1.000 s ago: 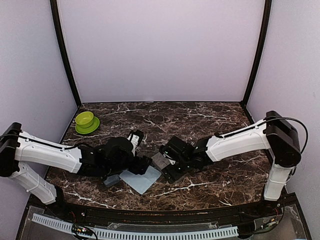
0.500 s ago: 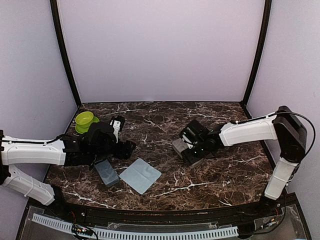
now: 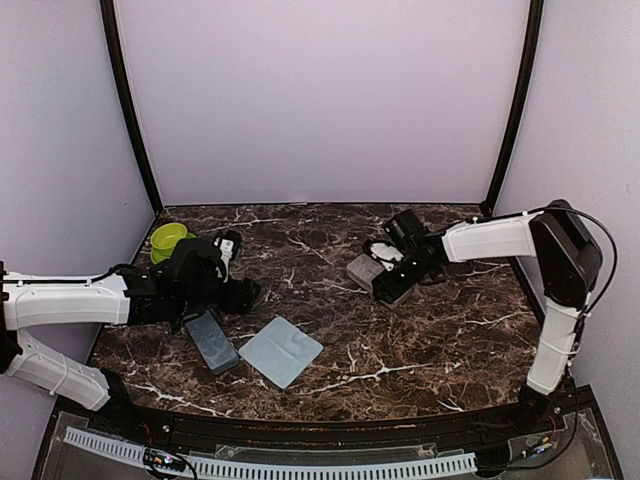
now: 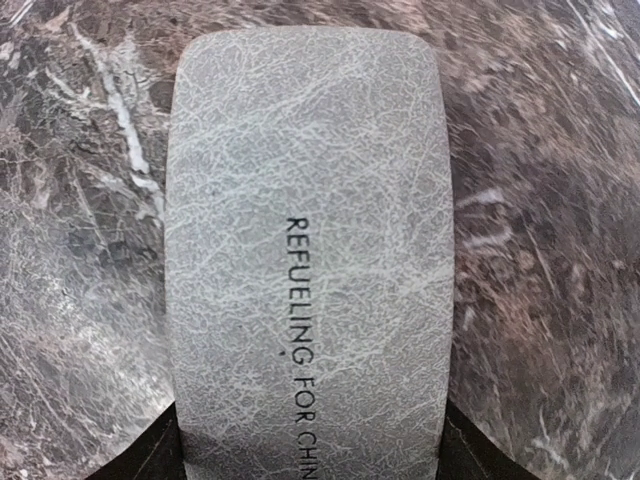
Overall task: Organize the sunglasses
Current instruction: Move the case with the sunglasses to the center of the board, then pick up the sunglasses case from the center of the board.
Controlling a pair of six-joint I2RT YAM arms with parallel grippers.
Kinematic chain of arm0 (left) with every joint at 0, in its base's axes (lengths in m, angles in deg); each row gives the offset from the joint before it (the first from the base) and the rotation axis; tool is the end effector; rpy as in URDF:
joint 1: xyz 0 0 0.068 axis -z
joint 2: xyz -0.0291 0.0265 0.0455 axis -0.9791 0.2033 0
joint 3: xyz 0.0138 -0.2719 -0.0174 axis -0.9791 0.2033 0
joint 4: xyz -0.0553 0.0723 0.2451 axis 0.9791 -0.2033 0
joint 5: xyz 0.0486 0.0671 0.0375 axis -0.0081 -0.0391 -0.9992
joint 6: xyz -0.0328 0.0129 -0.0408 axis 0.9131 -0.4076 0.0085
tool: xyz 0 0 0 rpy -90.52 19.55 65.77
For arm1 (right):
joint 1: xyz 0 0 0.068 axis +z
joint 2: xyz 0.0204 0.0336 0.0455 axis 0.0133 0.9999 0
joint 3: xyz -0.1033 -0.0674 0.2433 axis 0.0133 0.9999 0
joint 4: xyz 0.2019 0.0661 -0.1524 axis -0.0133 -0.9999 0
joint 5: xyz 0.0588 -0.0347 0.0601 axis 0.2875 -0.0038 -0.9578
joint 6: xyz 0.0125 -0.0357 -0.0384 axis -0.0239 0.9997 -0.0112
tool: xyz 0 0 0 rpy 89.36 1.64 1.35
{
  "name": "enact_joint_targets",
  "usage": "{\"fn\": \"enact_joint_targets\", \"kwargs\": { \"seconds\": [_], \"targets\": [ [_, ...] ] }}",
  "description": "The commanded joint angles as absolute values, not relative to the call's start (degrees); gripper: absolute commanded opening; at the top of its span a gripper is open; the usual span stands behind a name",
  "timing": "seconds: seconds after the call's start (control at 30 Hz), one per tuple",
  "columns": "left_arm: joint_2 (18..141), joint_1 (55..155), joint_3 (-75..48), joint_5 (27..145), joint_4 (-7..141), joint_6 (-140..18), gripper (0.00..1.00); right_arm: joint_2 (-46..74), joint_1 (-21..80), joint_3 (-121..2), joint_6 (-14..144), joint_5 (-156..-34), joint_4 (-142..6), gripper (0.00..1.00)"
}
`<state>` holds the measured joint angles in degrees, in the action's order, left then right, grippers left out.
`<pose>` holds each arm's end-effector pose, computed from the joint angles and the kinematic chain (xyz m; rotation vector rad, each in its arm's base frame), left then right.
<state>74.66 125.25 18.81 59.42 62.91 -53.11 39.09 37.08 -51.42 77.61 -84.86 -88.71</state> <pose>0.1890 -0.1863 0.2302 0.3226 2.1072 -0.3496 0.3058 0.2225 0.1664 -0.9260 2.4457 0.1215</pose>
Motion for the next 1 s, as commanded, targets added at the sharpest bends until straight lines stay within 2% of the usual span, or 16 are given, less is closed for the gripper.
{"fn": "enact_joint_targets", "kwargs": {
  "seconds": [0.0, 0.13, 0.23, 0.47, 0.7, 0.97],
  "targets": [
    [73.3, 123.6, 18.2, 60.5, 61.1, -53.7, 0.80, 42.5, 36.8, -56.2, 83.4, -90.5, -88.4, 0.52],
    [73.2, 121.3, 18.1, 61.1, 60.1, -54.0, 0.82, 43.9, 36.3, -57.4, 84.0, -90.5, -88.9, 0.58],
    [73.4, 119.3, 17.8, 62.4, 59.4, -54.1, 0.83, 44.1, 36.3, -57.8, 83.8, -90.0, -89.4, 0.76],
    [73.1, 114.4, 18.4, 64.8, 56.8, -53.3, 0.85, 40.2, 36.3, -57.5, 81.0, -87.4, -89.6, 0.98],
    [73.4, 108.5, 19.4, 67.5, 55.6, -51.9, 0.86, 30.6, 39.0, -55.4, 72.5, -82.7, -88.2, 0.96],
    [71.8, 107.6, 23.1, 69.1, 52.2, -47.3, 0.86, 25.1, 52.0, -51.8, 61.0, -81.3, -84.4, 1.00]
  ]
}}
